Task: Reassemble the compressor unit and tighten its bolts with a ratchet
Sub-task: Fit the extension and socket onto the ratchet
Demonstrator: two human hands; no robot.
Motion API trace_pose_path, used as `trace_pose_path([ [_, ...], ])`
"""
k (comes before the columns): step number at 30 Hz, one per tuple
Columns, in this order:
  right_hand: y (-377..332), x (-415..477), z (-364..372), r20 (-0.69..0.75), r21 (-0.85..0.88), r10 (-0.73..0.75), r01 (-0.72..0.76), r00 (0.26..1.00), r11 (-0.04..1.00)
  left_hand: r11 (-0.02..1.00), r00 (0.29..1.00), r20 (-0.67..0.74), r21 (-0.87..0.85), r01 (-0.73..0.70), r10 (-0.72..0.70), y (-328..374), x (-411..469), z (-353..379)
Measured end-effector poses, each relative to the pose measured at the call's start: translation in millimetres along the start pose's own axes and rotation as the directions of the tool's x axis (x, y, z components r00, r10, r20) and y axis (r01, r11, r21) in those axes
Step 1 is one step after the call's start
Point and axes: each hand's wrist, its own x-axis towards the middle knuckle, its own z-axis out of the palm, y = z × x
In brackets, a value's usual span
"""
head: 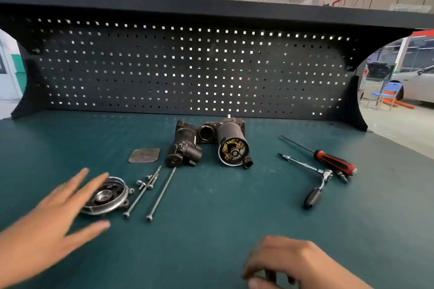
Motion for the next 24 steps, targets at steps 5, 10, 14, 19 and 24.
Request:
trace_pose_path([
  [5,47.6,27.1,-52.8,-0.504,-0.22,0.135,-0.278,0.853,0.935,0.961,0.957,0.233,0.255,0.108,-0.17,32.9,30.9,8.6],
  [10,110.7,57.4,-91.3,-0.705,-0.098,0.433,-0.682,0.562,0.725,0.978,0.95,0.252,0.143,0.149,-0.182,34.7,69.5,9.9],
  [14,150.5,67.2,-83.6,-0.535,0.12,0.653,-0.717,0.536,0.687,0.976,0.96,0.194,0.117,0.182,-0.202,41.7,93.5,21.1],
  [19,162.9,65.9,-89.2,-0.449,0.169,0.65,-0.657,0.612,0.735,0.952,0.957,0.158,0.228,0.206,-0.245,43.6,95.3,26.4],
  [24,166.5,61.1,-87.7,-0.483,0.28,0.624,-0.567,0.614,0.775,0.947,0.959,0.13,0.239,0.215,-0.251,42.4,91.1,27.9],
])
